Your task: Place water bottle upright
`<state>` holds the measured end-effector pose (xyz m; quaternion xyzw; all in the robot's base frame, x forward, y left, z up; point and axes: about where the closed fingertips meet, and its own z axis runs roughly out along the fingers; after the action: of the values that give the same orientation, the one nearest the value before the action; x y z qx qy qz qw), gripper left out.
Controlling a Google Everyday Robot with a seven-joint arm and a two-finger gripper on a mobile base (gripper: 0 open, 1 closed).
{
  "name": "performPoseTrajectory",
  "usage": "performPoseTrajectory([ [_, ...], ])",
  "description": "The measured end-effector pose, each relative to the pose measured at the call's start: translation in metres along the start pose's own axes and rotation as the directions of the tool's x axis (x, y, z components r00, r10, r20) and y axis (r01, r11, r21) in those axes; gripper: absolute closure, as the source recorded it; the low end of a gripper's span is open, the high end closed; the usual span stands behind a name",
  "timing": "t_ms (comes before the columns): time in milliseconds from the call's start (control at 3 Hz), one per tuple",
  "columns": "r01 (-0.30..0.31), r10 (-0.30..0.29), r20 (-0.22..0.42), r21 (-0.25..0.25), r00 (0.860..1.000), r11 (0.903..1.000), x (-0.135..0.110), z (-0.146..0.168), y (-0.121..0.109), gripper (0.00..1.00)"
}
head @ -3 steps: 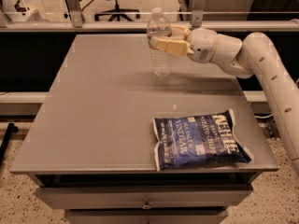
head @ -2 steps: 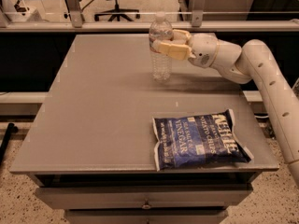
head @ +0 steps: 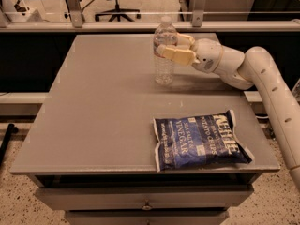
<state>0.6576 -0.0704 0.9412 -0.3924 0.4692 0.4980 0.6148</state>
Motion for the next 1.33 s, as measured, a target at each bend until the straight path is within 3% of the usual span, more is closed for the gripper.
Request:
performPoseTrajectory([
  [333,-0.004,0.004,-0.009,0.004,1.0,1.0,0.0,-0.005,0.002,0.15],
  [667,-0.001,0.001,-0.031,0.011,1.0,0.9999,-0.004,-0.01,0.003,0.0],
  [1000,0.011,-0.009,-0.074,0.027,0.997,0.9996,-0.015,-0.02,0.005,0.0],
  [1333,0.049,-0.03,-0.242,0.073,0.97,0.9961,-0.053,-0.049,0.012,0.0],
])
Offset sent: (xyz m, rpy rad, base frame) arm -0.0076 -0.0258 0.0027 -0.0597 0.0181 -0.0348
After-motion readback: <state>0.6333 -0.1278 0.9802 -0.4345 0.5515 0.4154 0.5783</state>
